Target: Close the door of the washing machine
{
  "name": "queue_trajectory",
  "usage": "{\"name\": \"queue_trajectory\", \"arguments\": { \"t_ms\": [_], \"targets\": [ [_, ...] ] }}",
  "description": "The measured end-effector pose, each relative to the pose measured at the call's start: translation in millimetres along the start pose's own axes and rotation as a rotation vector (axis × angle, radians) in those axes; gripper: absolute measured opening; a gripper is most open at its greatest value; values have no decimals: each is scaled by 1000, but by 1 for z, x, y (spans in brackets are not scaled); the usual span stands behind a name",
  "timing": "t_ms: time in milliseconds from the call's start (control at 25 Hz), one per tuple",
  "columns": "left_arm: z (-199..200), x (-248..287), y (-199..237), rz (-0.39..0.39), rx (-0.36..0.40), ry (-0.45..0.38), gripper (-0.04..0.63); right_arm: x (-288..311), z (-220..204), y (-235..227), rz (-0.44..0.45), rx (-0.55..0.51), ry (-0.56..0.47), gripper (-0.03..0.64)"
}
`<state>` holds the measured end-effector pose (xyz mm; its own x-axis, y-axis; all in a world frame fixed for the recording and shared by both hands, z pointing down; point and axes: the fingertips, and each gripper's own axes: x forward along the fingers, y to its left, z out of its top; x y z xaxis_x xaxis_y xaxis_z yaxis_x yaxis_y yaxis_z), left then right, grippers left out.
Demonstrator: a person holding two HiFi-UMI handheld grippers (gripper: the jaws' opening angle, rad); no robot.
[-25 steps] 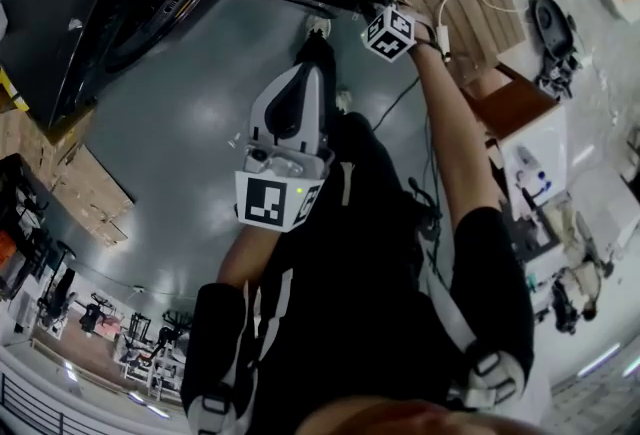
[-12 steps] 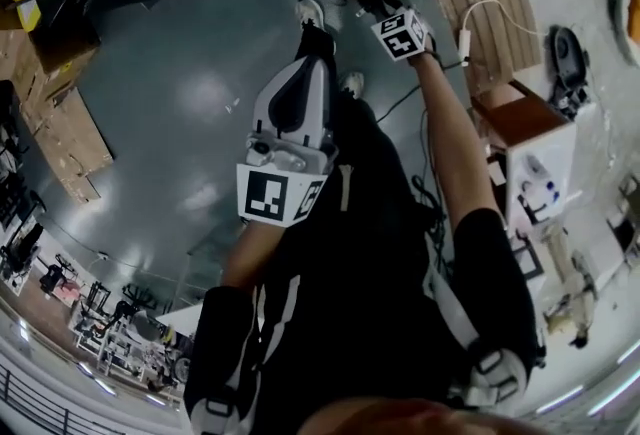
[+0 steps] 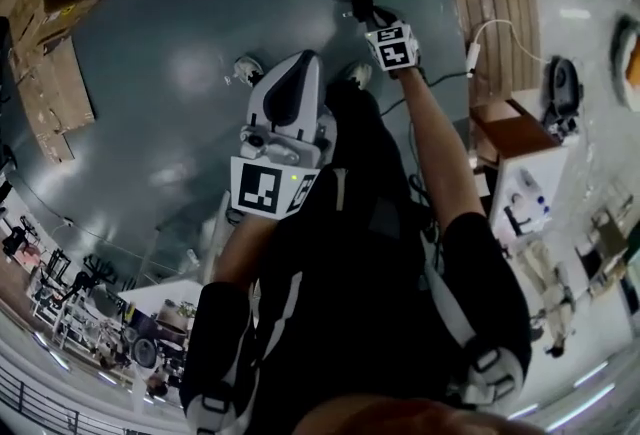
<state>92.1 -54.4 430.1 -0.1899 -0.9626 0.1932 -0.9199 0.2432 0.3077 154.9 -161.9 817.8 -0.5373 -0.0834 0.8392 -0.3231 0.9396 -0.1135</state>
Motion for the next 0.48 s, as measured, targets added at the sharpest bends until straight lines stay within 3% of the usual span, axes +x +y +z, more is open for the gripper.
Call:
{"name": "queue_trajectory", "arguments": {
  "t_ms": [480],
  "targets": [
    [15, -74, 115, 81, -45, -33, 6, 43, 15, 93, -58, 139, -23, 55]
  ]
}}
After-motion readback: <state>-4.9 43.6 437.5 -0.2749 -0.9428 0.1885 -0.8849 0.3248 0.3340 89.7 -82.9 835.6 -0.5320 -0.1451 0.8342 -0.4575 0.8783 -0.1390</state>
